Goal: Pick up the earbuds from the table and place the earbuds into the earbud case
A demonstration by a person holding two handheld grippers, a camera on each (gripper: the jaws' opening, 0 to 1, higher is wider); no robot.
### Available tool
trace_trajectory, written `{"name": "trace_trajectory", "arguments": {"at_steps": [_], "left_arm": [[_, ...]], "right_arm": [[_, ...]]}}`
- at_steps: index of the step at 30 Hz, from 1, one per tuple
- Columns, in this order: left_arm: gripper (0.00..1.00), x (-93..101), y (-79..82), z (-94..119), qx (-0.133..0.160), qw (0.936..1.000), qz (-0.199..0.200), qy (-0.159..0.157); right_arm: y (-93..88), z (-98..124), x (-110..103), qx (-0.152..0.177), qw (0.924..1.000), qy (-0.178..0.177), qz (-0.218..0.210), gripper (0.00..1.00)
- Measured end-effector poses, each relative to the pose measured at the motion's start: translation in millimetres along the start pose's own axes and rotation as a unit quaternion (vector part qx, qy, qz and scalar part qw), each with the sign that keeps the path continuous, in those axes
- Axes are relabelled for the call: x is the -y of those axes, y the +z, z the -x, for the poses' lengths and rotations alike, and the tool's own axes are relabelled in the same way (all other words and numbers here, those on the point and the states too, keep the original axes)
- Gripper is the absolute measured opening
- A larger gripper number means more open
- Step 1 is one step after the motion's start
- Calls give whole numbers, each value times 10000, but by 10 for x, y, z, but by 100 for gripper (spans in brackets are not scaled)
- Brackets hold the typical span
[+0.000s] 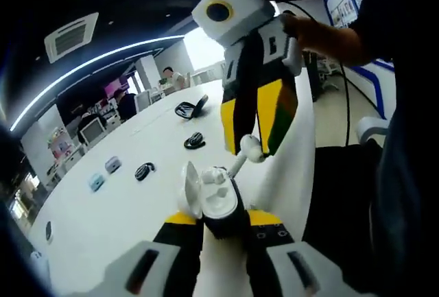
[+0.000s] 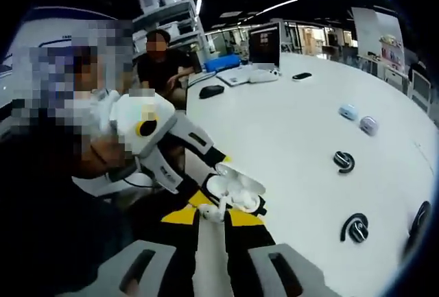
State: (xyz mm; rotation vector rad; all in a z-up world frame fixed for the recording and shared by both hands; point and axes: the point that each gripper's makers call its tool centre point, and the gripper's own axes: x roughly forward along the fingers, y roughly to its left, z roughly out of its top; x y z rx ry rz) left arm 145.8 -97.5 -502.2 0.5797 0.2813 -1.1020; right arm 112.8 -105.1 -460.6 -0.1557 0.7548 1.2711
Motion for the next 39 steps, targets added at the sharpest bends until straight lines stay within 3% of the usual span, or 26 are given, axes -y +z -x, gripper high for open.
{"name": "trace_trajectory", "arguments": {"at_steps": [6,15,30,39], "left_arm": [[25,3,18,-11,-85,9998,-206,3],[25,11,45,-35,-297,9974,-660,-10],[25,26,67,-70,-521,9930,-1063,-18],[25,30,68,-71,-558,9917,-1162,-9]], "right_arm": [[29,-9,84,-267,9992,210,-231,14],[2,-17,37,-581,9954,484,-584,14],[-64,7,46,-1071,9871,571,-1047,14],[-63,-5,35,-1163,9859,568,-1061,15]]}}
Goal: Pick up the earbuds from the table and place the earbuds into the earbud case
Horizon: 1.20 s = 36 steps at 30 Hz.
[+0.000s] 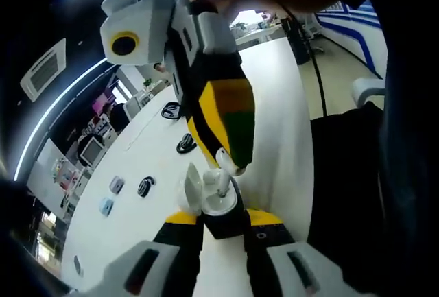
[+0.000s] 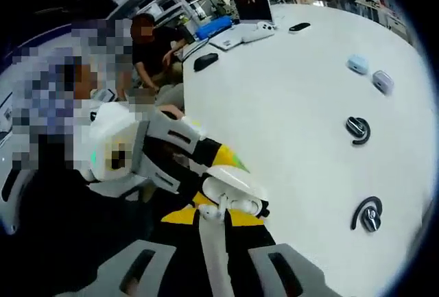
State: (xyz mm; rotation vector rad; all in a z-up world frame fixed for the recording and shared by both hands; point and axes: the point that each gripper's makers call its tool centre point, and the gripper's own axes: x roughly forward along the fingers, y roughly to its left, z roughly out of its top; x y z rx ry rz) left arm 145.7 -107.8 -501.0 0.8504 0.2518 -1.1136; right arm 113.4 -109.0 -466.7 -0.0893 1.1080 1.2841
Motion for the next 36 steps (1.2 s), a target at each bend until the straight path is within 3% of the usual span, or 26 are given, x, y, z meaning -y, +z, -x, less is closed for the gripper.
{"name": "trace_trajectory", "arguments": {"at_steps": [10,16,24,30,33,36], "left_arm": [[25,-1,-4,4,-15,10000,-27,12],[25,-2,-9,6,-7,10000,-10,26],[25,-12,-29,21,124,9997,202,75],[25,-10,-45,38,212,9991,369,86],[25,-11,-49,43,232,9988,410,107],[25,-17,-54,47,243,9987,436,119]], "right_arm": [[66,-3,1,113,9998,-129,69,15],[108,-16,6,244,9984,-423,291,15],[160,-29,15,675,9934,-799,472,15],[181,-17,10,1150,9891,-863,313,15],[215,3,-16,1452,9853,-865,268,7],[213,7,-11,1597,9825,-925,231,7]]}}
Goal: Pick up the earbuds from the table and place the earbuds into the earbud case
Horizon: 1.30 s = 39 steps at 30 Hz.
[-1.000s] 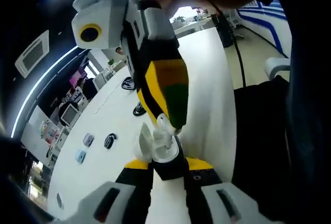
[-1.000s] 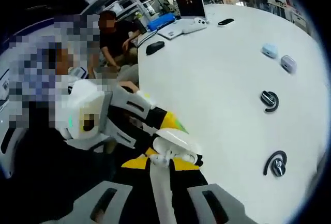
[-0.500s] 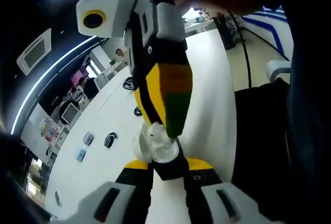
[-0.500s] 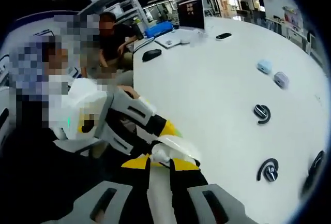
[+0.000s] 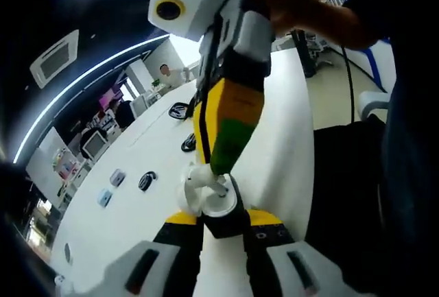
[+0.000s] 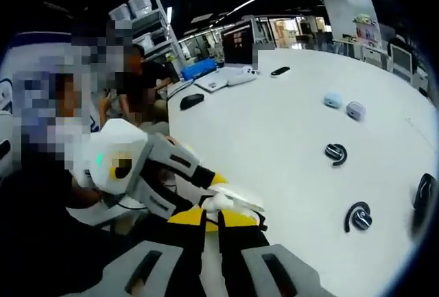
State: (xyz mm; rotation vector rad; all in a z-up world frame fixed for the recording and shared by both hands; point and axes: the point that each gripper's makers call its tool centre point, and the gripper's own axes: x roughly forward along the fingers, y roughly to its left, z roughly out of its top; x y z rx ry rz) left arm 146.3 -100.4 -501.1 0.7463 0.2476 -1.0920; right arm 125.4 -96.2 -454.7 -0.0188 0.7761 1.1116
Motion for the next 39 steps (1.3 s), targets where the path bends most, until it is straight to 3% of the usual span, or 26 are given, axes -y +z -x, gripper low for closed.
{"name": "trace_trajectory", "arguments": {"at_steps": [5,20,31,39], "left_arm": [[25,0,2,-3,23,10000,22,-23],[25,7,11,-7,13,10000,27,-27],[25,12,4,-2,49,10000,65,-24],[25,10,0,-4,74,9998,149,-52]], "right_arm": [[-35,-10,53,27,9999,-100,50,7],[-49,-62,-120,13,9996,-35,276,7],[-66,-104,-76,58,9991,-163,383,7],[-36,-132,-26,-72,9884,-784,1296,7]]}}
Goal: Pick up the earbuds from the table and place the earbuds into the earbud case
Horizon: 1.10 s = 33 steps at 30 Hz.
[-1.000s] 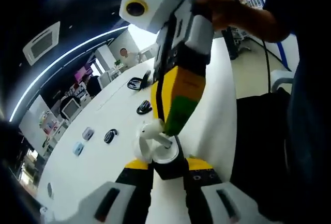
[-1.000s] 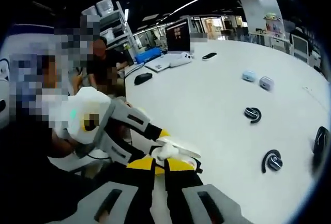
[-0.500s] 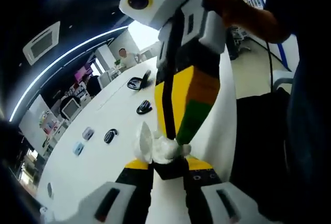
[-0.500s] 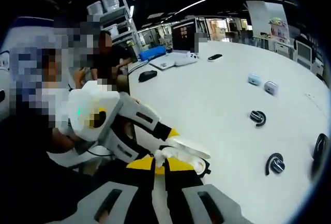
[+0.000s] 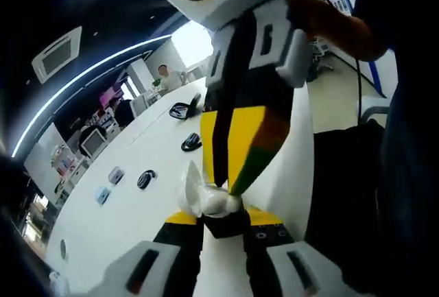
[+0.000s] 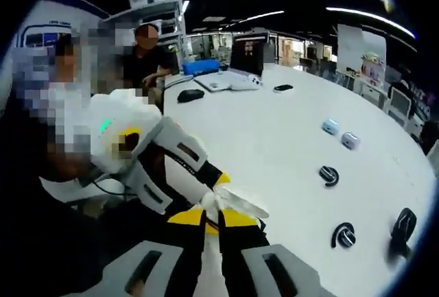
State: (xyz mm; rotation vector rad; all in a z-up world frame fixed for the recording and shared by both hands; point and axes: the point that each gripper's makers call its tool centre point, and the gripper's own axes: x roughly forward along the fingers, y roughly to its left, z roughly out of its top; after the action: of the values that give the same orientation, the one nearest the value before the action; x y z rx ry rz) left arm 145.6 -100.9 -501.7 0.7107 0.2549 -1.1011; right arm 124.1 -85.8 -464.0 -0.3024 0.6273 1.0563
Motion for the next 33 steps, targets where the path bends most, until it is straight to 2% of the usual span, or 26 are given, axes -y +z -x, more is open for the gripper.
{"name": "trace_trajectory", "arguments": {"at_steps": [9,16,28,33], "left_arm": [[25,-5,-9,13,25,10000,82,-16],[25,-8,-12,16,52,9999,134,-32],[25,-14,-17,15,95,9995,293,-111],[25,-14,-20,18,106,9993,339,-117]], "right_arm": [[15,-18,-19,-50,9989,-225,396,9],[17,-30,-31,-54,9987,-203,463,11],[-38,3,96,-101,9981,-351,501,11],[-1,10,68,-83,9970,-166,749,10]]}}
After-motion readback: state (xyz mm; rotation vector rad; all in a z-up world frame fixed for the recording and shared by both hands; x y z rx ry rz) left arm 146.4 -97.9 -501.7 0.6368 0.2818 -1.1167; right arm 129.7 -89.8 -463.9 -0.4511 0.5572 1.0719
